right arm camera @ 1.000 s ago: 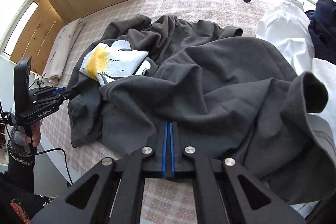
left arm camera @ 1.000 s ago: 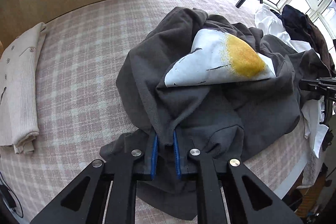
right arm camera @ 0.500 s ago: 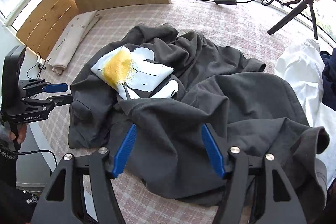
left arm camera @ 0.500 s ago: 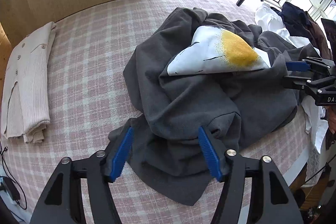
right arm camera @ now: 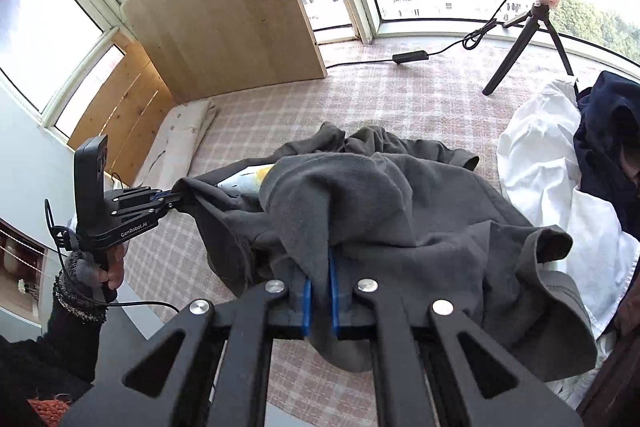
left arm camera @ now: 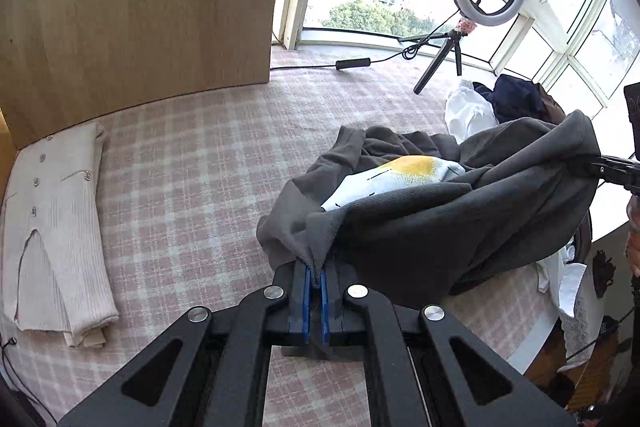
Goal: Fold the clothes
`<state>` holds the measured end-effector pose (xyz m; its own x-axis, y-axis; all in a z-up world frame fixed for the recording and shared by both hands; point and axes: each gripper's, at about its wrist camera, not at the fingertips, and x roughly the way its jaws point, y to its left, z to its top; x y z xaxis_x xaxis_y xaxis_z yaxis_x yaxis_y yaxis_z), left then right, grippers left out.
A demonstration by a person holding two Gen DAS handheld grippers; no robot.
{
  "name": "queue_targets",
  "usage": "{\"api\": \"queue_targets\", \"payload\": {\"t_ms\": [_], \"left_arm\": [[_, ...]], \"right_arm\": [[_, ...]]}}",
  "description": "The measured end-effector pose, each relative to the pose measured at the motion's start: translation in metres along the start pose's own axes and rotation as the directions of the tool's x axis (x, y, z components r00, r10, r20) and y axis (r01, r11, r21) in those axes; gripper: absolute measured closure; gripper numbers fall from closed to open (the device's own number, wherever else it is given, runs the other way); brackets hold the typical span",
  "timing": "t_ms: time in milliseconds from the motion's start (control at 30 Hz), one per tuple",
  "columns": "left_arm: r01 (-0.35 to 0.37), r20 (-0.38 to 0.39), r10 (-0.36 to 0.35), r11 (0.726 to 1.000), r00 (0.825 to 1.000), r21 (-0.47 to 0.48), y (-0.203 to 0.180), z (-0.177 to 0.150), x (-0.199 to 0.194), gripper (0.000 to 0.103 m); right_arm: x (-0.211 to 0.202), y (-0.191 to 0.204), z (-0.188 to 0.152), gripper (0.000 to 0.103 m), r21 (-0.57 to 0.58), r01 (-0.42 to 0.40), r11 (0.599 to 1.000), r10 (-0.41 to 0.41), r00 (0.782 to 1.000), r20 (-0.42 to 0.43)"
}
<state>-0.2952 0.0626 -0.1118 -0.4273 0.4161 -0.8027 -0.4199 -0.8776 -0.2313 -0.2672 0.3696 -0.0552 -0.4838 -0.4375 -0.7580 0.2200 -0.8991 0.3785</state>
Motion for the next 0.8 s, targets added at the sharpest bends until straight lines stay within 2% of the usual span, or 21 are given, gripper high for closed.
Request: {"api": "queue_targets", "payload": {"t_ms": [33,67,133,200,267,300,333,367,400,433,467,500,567,600,633,667,767,800], "left_arm": [[0.011,0.041,-0.011,1.000,0.999,-0.003,0.007,0.009,-0.020,0.100],[-0.009,0.085,0.007,1.000,0.996,0.016,0.009,0.019,-0.038,0.100],[-0.092,0.153,0.082,0.994,0.985,0.059,0.014,0.030,-0.069,0.100],[-0.153,0.176,0.136,0.985,0.975,0.081,0.026,0.030,-0.085,0.100],[-0.204,0.111,0.192,0.973,0.975,0.104,0.047,0.016,-0.079,0.095],[-0.230,0.078,0.222,0.966,0.972,0.116,0.057,0.007,-0.075,0.089],[-0.263,0.031,0.261,0.957,0.965,0.126,0.069,-0.009,-0.065,0.085],[-0.294,-0.015,0.299,0.946,0.954,0.135,0.080,-0.025,-0.055,0.085],[-0.312,-0.060,0.322,0.941,0.945,0.131,0.091,-0.041,-0.047,0.085],[-0.306,-0.083,0.316,0.946,0.945,0.107,0.100,-0.051,-0.043,0.085],[-0.301,-0.106,0.309,0.950,0.945,0.083,0.108,-0.060,-0.040,0.086],[-0.296,-0.128,0.301,0.953,0.945,0.058,0.117,-0.070,-0.037,0.086],[-0.277,-0.147,0.276,0.961,0.950,0.014,0.127,-0.079,-0.034,0.086],[-0.266,-0.134,0.263,0.964,0.955,0.000,0.126,-0.080,-0.034,0.086],[-0.259,-0.120,0.256,0.966,0.959,-0.010,0.123,-0.078,-0.034,0.085],[-0.258,-0.108,0.255,0.966,0.961,-0.020,0.119,-0.074,-0.033,0.085],[-0.254,-0.067,0.251,0.966,0.966,-0.039,0.106,-0.060,-0.033,0.079],[-0.265,-0.054,0.262,0.963,0.963,-0.043,0.102,-0.055,-0.031,0.071]], "right_arm": [[-0.017,0.013,0.006,0.097,-0.010,-0.028,1.000,0.029,0.999,0.042],[-0.027,0.029,0.010,0.097,-0.023,-0.061,0.998,0.063,0.996,0.067],[-0.035,0.065,0.013,0.097,-0.059,-0.135,0.989,0.139,0.987,0.074],[-0.021,0.102,0.001,0.096,-0.094,-0.196,0.976,0.197,0.980,0.008],[0.022,0.138,-0.029,0.084,-0.116,-0.251,0.961,0.229,0.958,-0.170],[0.046,0.150,-0.048,0.080,-0.131,-0.242,0.961,0.200,0.941,-0.274],[0.071,0.160,-0.067,0.078,-0.151,-0.220,0.964,0.151,0.916,-0.371],[0.084,0.161,-0.077,0.078,-0.157,-0.195,0.968,0.115,0.903,-0.414],[0.092,0.157,-0.083,0.078,-0.155,-0.168,0.974,0.087,0.899,-0.429],[0.099,0.154,-0.089,0.078,-0.152,-0.141,0.978,0.060,0.894,-0.443],[0.100,0.146,-0.090,0.078,-0.133,-0.120,0.984,0.052,0.900,-0.433],[0.097,0.135,-0.085,0.078,-0.114,-0.077,0.990,0.026,0.917,-0.398],[0.089,0.116,-0.071,0.071,-0.105,0.055,0.993,-0.086,0.946,-0.313],[0.088,0.110,-0.061,0.068,-0.123,0.142,0.982,-0.171,0.948,-0.270],[0.088,0.103,-0.050,0.062,-0.139,0.229,0.963,-0.256,0.940,-0.227],[0.089,0.097,-0.041,0.062,-0.138,0.298,0.944,-0.321,0.927,-0.195],[0.102,0.074,-0.015,0.062,-0.124,0.352,0.928,-0.368,0.919,-0.142],[0.107,0.067,-0.006,0.062,-0.119,0.364,0.924,-0.378,0.917,-0.125]]}}
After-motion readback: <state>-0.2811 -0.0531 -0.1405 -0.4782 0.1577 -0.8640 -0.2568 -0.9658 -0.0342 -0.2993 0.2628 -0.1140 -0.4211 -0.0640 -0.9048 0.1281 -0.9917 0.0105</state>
